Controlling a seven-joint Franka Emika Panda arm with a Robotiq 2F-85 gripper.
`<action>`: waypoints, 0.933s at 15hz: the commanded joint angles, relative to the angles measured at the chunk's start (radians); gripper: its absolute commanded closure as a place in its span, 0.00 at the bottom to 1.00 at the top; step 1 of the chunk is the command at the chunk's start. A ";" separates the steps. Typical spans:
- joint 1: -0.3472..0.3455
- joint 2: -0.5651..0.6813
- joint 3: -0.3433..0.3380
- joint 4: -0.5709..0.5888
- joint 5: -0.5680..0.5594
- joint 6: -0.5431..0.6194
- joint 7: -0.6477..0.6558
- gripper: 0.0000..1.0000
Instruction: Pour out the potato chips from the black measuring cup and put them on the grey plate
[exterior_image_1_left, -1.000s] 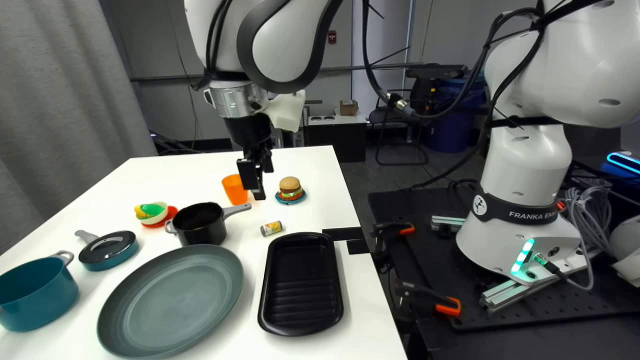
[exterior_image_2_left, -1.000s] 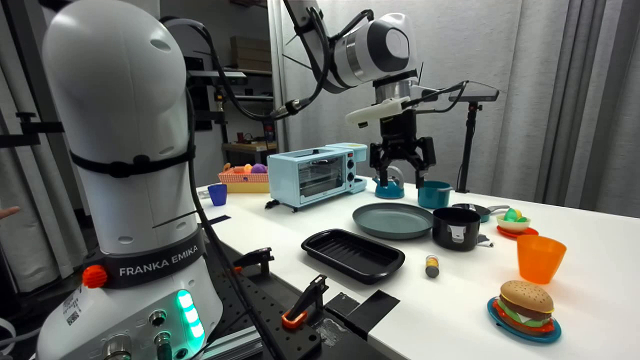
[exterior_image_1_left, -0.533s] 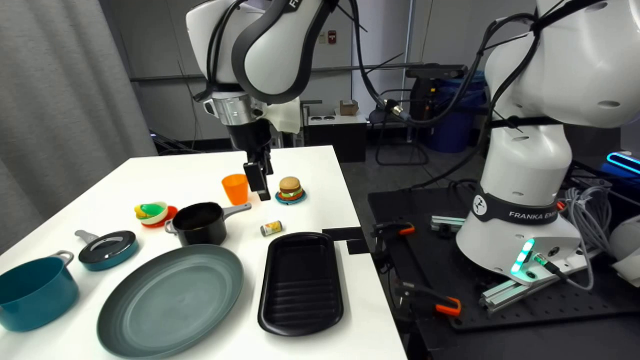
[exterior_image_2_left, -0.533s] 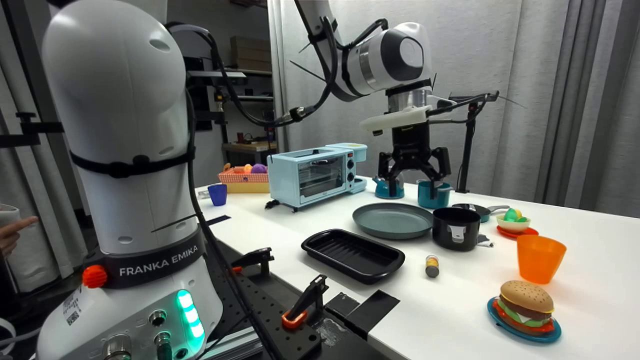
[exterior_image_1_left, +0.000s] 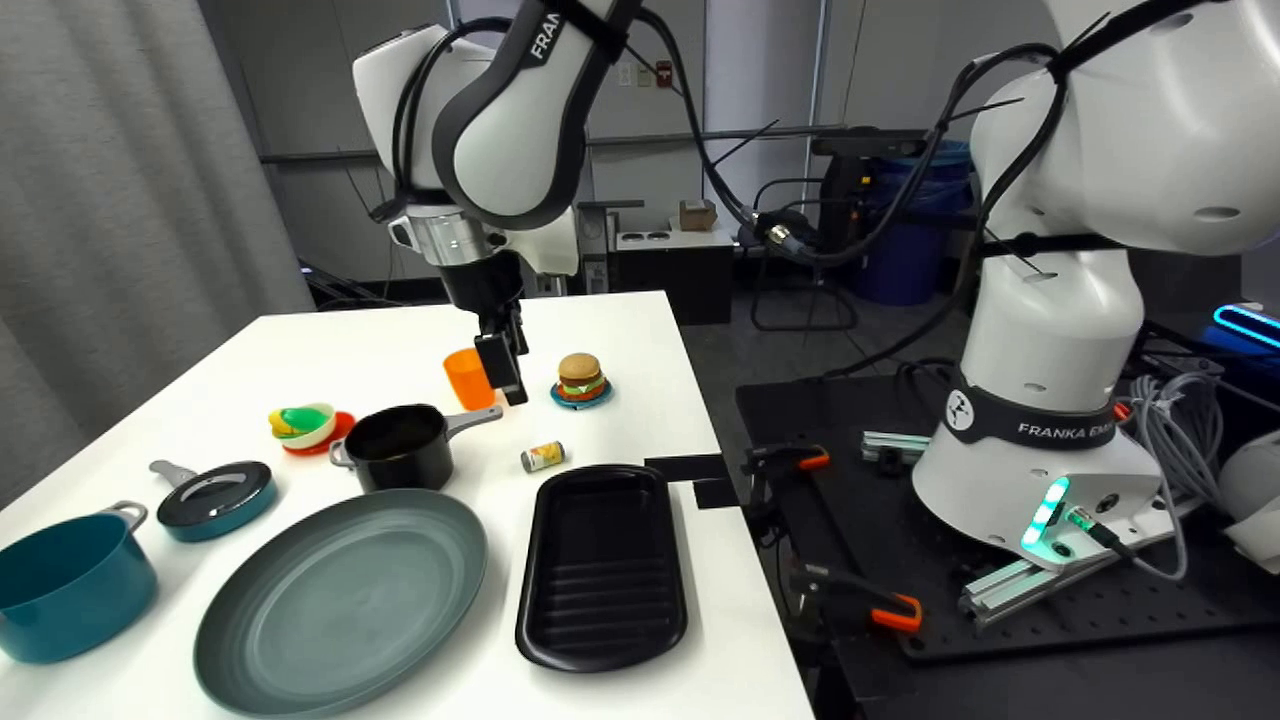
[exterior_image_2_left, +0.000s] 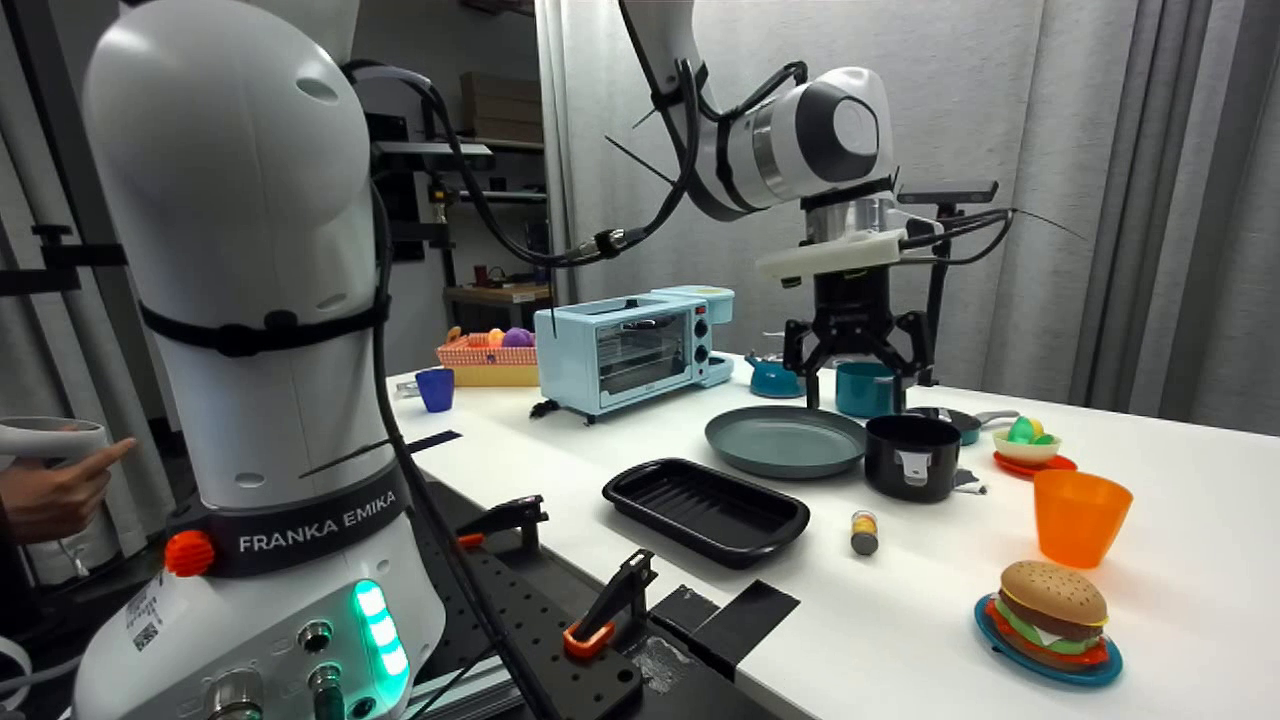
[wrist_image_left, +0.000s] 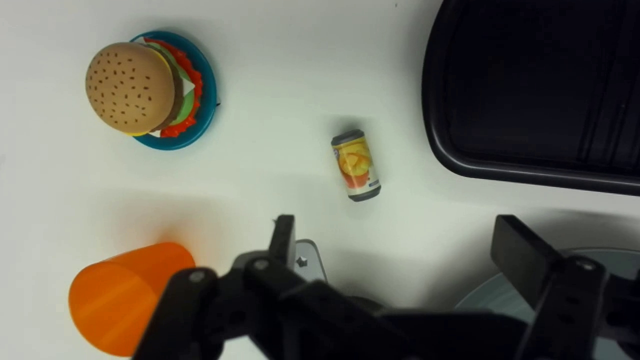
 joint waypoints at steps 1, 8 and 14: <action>-0.004 0.089 -0.003 0.083 -0.027 0.033 -0.017 0.00; -0.017 0.194 -0.005 0.152 -0.013 0.089 -0.037 0.00; -0.030 0.274 -0.007 0.213 -0.019 0.119 -0.081 0.00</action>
